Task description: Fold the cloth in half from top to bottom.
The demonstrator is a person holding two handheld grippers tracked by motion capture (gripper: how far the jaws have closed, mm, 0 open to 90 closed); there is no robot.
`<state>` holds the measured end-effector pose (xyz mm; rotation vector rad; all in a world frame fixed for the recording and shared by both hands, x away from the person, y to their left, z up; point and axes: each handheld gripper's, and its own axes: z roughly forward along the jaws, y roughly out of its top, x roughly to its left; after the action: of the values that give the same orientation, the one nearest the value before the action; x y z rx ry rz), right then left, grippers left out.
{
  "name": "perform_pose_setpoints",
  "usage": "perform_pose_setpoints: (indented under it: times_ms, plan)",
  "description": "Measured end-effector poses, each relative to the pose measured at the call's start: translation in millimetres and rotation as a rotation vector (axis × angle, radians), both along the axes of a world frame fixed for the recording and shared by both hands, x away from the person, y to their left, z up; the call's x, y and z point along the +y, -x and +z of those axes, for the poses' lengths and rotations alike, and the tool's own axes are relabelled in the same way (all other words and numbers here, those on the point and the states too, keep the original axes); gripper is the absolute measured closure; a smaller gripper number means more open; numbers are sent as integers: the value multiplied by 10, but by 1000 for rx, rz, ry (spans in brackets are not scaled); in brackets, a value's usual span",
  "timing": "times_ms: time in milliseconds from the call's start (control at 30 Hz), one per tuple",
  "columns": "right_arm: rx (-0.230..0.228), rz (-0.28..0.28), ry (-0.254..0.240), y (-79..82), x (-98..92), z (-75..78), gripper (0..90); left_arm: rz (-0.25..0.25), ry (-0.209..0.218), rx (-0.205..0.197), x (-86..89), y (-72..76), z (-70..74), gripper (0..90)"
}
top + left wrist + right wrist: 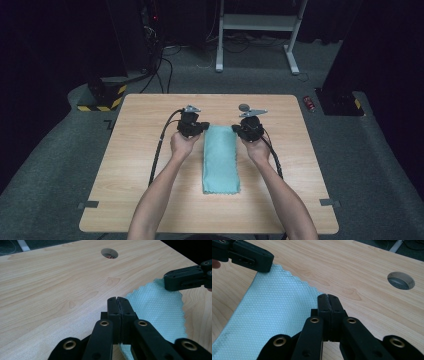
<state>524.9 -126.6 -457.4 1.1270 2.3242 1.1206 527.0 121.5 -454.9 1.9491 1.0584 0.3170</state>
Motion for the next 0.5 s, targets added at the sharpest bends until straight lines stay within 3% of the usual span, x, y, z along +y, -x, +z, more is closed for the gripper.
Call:
perform_pose_setpoints:
  times_ms: [367, 500]
  plan:
    - [-28, 53, -4, 157, -37, 52, 900, -60, 14, -25, 37, 210, 77, 892]
    - [-23, 62, -30, 214, -115, 40, 900, -82, 31, -22, 77, 296, 89, 892]
